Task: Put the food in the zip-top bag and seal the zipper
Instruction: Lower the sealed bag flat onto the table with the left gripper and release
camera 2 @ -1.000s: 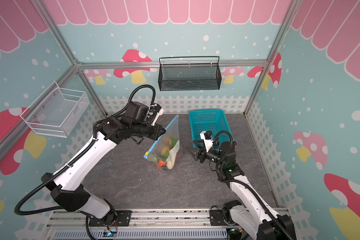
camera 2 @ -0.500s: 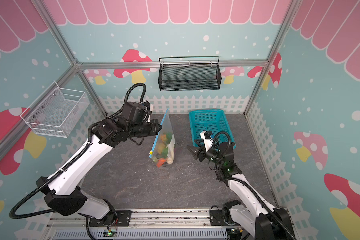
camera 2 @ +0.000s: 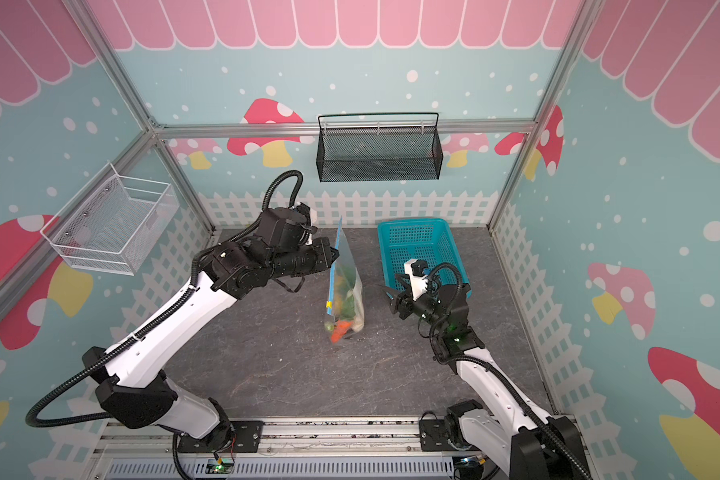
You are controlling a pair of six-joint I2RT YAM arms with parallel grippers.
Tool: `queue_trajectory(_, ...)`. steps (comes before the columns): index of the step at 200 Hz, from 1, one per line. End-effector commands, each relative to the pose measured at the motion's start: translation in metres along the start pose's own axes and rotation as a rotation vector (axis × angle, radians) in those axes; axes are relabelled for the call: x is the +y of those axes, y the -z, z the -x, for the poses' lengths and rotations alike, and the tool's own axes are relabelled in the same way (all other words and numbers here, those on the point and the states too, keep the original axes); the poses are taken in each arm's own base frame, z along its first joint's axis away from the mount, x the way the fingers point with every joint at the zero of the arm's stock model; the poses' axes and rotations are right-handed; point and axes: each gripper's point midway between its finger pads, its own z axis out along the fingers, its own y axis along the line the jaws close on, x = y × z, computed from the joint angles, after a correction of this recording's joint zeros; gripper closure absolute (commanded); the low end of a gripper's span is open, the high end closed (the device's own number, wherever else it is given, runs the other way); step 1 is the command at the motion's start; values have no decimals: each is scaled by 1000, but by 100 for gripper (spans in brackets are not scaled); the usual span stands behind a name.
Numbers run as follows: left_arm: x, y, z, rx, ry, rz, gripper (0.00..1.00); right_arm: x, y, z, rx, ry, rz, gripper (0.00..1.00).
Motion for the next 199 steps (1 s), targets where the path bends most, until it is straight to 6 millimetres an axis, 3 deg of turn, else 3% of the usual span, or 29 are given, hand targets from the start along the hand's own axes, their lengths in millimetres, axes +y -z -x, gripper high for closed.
queue_trajectory(1, -25, -2, 15, -76, 70, -82, 100, -3, 4, 17, -41, 47, -46, 35)
queue_trajectory(25, -43, -10, 12, -84, 70, -131, 100, -6, 6, 21, -51, 58, -66, 35)
queue_trajectory(57, -52, -35, 3, -48, 91, -160, 100, -9, 6, 24, -57, 66, -85, 35)
queue_trajectory(81, -62, -41, 4, -42, 97, -192, 100, -11, 6, 26, -59, 71, -97, 35)
queue_trajectory(115, -60, -50, 1, -47, 106, -207, 100, -12, 5, 27, -58, 77, -104, 34)
queue_trajectory(158, -24, -56, 1, -48, 143, -164, 100, -14, -2, 27, -43, 70, -91, 35)
queue_trajectory(199, 58, -61, -2, -48, 212, -46, 100, -12, -8, 27, -33, 52, -65, 35)
